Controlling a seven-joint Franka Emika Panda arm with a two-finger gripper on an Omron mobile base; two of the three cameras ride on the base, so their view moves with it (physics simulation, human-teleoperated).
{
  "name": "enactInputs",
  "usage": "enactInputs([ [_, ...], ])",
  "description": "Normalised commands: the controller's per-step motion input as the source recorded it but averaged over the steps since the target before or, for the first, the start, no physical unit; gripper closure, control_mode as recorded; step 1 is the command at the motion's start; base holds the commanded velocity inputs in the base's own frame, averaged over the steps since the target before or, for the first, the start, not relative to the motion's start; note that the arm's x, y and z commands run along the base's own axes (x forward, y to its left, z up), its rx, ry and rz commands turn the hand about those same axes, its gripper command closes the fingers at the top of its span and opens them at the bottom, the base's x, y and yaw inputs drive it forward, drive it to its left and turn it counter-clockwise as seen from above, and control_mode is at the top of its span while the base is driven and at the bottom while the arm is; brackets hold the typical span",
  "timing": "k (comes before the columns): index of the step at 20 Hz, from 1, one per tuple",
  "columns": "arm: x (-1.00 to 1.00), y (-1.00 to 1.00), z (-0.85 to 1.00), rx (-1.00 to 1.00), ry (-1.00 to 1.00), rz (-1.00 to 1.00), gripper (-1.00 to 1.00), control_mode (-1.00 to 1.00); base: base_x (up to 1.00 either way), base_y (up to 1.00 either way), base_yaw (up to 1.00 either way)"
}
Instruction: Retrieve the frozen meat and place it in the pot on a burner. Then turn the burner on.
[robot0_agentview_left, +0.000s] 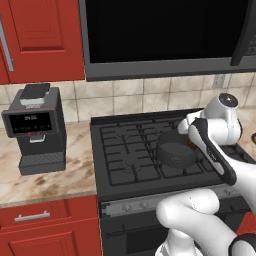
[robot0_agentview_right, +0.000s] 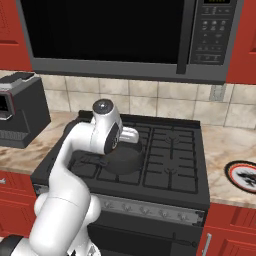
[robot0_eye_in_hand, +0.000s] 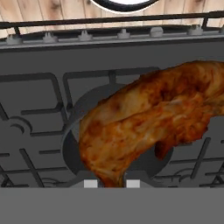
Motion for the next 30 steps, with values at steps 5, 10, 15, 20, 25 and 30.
enactInputs([
  [5, 0.05, 0.01, -0.25, 0.0, -0.12, 0.0, 1.0, -1.0, 0.0, 0.0, 0.0],
  [10, 0.01, 0.08, -0.26, 0.0, -0.02, 0.0, 1.0, -1.0, 0.0, 0.0, 0.0],
  [15, 0.05, 0.1, -0.24, 0.0, 0.0, 0.0, 1.0, -1.0, 0.0, 0.0, 0.0],
  [20, 0.07, 0.03, -0.05, 0.0, -0.02, 0.0, 1.0, -1.0, 0.0, 0.0, 0.0],
  [25, 0.14, 0.0, 0.0, 0.0, 0.0, 0.0, 1.0, -1.0, 0.0, 0.0, 0.0],
  [30, 0.27, 0.0, 0.0, 0.0, 0.0, 0.0, 1.0, -1.0, 0.0, 0.0, 0.0],
])
